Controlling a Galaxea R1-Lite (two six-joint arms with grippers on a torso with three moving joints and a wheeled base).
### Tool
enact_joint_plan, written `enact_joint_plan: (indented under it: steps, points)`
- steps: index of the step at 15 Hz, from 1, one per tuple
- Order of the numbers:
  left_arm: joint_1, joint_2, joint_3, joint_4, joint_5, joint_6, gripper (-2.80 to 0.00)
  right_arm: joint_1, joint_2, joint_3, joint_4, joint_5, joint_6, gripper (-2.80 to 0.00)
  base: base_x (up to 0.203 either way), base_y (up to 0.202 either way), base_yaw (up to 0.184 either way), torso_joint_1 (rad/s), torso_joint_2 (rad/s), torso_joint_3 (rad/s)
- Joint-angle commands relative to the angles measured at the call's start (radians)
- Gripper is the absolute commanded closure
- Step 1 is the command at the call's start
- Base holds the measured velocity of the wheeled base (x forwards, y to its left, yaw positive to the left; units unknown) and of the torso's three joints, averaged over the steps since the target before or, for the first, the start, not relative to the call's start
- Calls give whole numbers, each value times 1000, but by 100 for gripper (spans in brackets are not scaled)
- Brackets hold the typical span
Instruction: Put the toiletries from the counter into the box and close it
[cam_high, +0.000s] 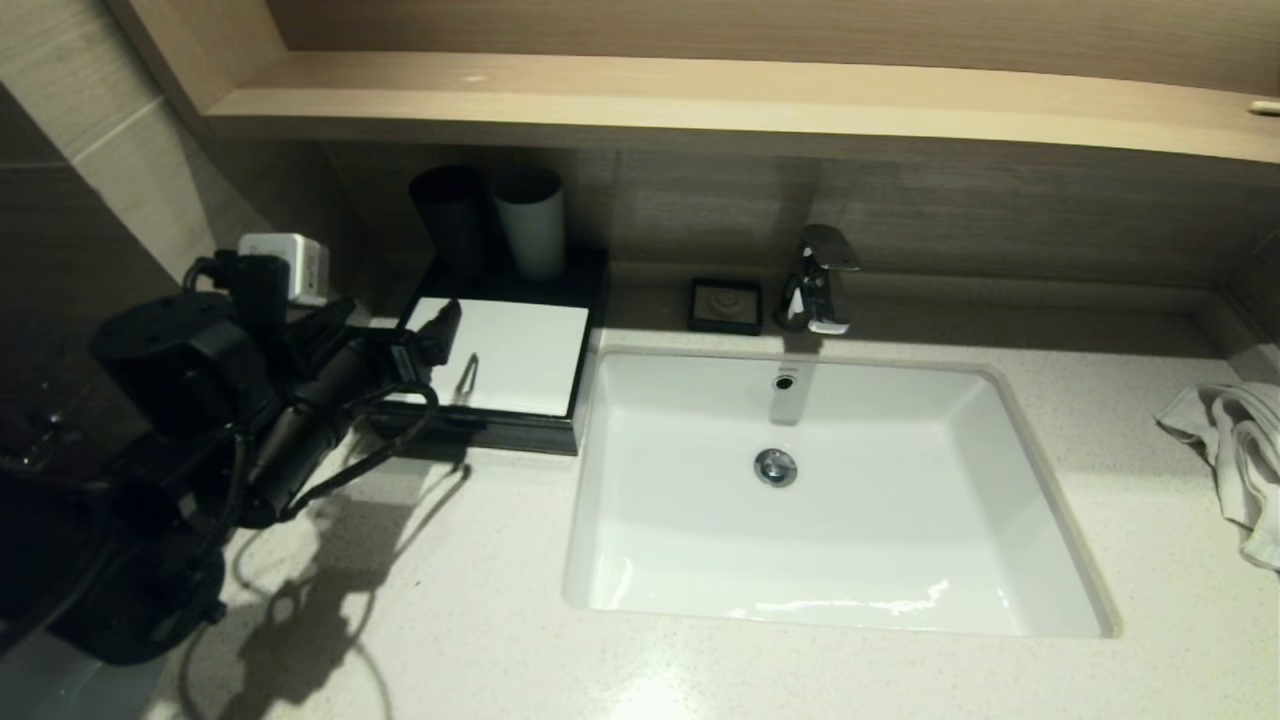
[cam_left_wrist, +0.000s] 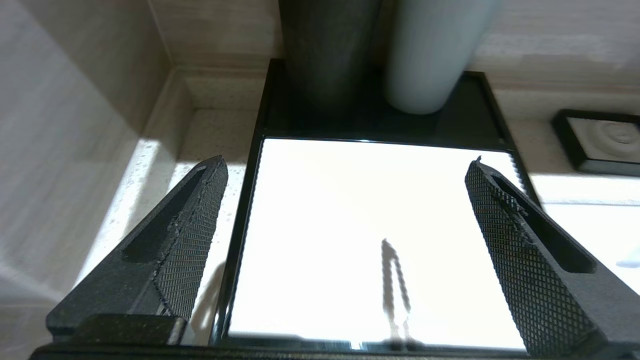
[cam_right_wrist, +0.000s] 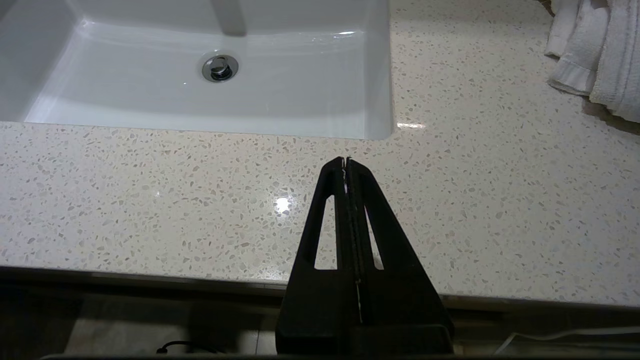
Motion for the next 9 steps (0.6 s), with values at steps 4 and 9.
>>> enact_joint_plan:
  steps: [4, 9]
  points:
    - [-8, -169, 187, -4, 10, 4, -280, -1, 0, 0, 0, 0, 1, 0, 0, 0, 0, 0, 0, 0]
    - [-5, -286, 303, 4, 68, 60, -280, 0, 0, 0, 0, 0, 1, 0, 0, 0, 0, 0, 0, 0]
